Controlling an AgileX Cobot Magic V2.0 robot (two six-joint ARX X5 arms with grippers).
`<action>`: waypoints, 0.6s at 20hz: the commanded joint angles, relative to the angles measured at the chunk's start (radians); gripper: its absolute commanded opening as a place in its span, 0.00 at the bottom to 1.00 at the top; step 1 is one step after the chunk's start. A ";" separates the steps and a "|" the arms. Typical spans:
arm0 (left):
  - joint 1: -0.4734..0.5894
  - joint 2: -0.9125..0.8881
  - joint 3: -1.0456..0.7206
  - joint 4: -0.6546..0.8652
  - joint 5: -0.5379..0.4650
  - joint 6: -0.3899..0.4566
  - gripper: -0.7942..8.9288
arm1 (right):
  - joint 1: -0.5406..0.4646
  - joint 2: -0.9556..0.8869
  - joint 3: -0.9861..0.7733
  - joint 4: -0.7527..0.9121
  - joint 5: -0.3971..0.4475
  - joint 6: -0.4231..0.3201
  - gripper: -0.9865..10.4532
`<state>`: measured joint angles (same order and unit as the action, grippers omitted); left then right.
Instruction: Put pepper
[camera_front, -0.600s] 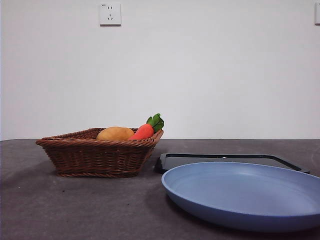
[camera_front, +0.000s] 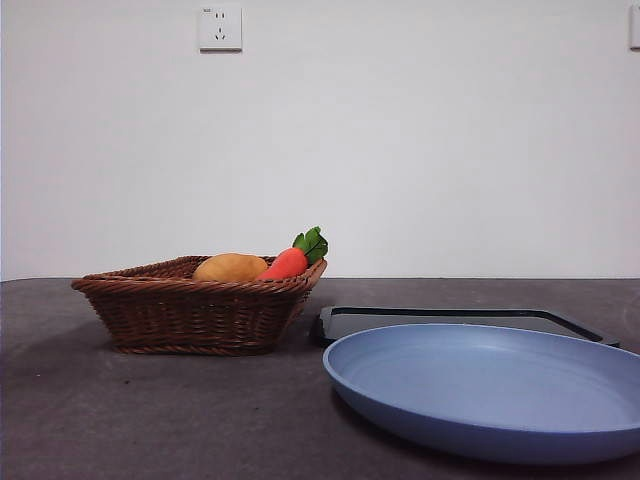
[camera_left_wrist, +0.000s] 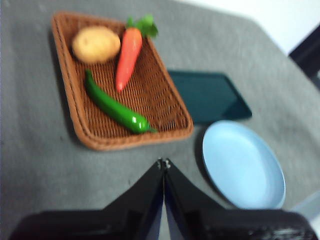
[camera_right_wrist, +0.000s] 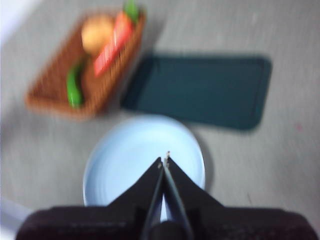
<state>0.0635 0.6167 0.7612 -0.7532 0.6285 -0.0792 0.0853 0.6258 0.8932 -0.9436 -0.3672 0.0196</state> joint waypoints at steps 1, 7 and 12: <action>-0.012 0.030 0.051 -0.080 0.007 0.122 0.09 | 0.004 0.039 0.073 -0.108 -0.002 -0.122 0.09; -0.023 0.044 0.065 -0.108 0.001 0.139 0.16 | 0.004 0.069 0.092 -0.142 0.000 -0.142 0.13; -0.025 0.044 0.065 -0.108 0.002 0.135 0.43 | 0.004 0.108 0.092 -0.145 0.000 -0.099 0.37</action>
<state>0.0425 0.6571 0.8108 -0.8669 0.6285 0.0441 0.0860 0.7284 0.9688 -1.0943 -0.3668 -0.0925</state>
